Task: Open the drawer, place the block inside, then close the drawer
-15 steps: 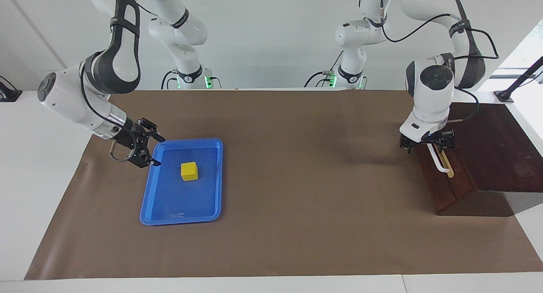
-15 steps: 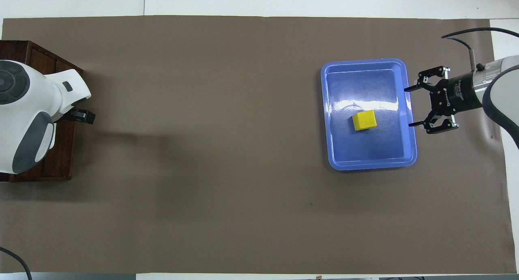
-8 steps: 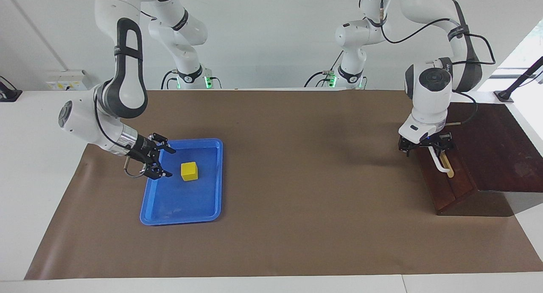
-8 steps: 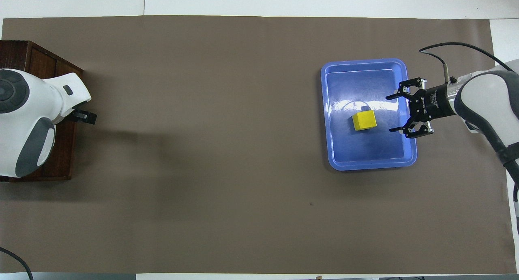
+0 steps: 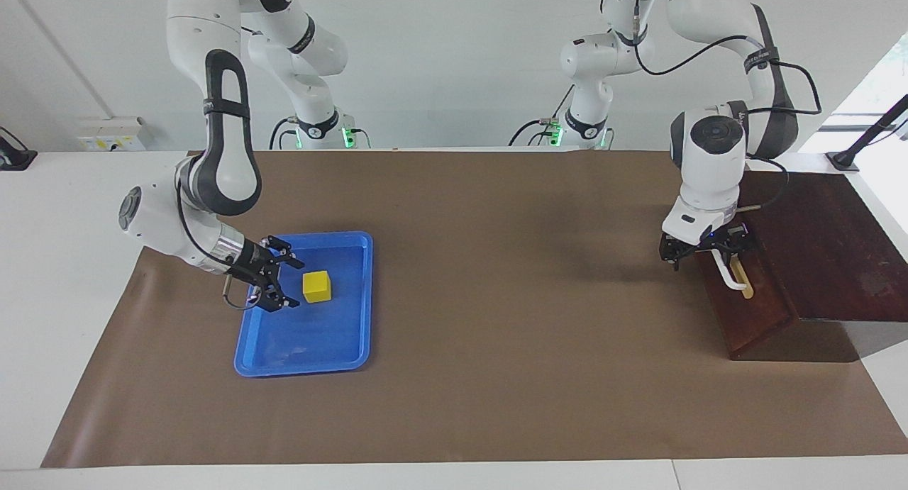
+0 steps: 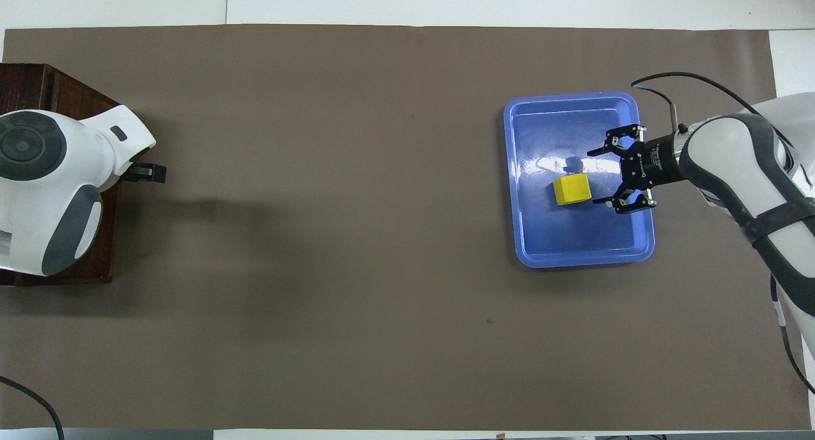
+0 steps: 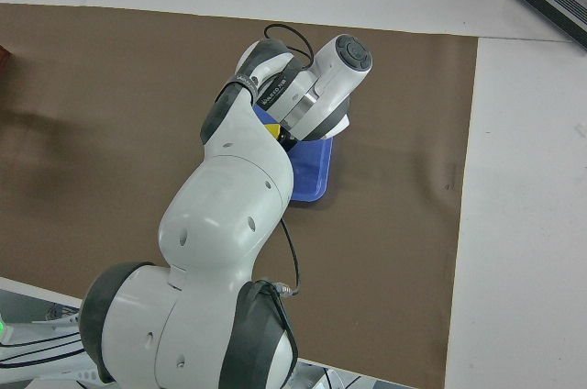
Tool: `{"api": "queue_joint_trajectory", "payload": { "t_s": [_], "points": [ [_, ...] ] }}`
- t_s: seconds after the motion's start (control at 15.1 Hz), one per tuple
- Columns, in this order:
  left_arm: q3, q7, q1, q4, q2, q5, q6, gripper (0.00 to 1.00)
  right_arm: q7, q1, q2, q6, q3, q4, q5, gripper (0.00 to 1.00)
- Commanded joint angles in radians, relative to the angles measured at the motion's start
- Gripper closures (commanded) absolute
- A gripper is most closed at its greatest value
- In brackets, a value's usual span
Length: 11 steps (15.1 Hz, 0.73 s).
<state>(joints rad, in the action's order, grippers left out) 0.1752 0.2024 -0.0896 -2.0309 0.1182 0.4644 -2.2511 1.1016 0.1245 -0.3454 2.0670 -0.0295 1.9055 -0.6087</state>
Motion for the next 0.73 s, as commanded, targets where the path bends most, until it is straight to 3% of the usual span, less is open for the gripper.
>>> {"api": "queue_joint_trajectory", "payload": {
  "t_s": [0.0,0.4,0.66],
  "points": [
    [0.006,0.095,0.050,0.021,0.066,-0.013,-0.042,0.00,-0.046,0.003,0.002,0.035,-0.001,0.024,-0.033,0.04],
    [0.003,0.104,0.082,0.058,0.072,-0.138,-0.025,0.00,-0.083,-0.020,0.006,0.059,-0.003,0.058,-0.034,0.04],
    [0.000,0.094,0.102,0.208,0.113,-0.057,0.195,0.00,-0.105,-0.028,0.009,0.070,-0.003,0.073,-0.037,0.04]
  ]
}}
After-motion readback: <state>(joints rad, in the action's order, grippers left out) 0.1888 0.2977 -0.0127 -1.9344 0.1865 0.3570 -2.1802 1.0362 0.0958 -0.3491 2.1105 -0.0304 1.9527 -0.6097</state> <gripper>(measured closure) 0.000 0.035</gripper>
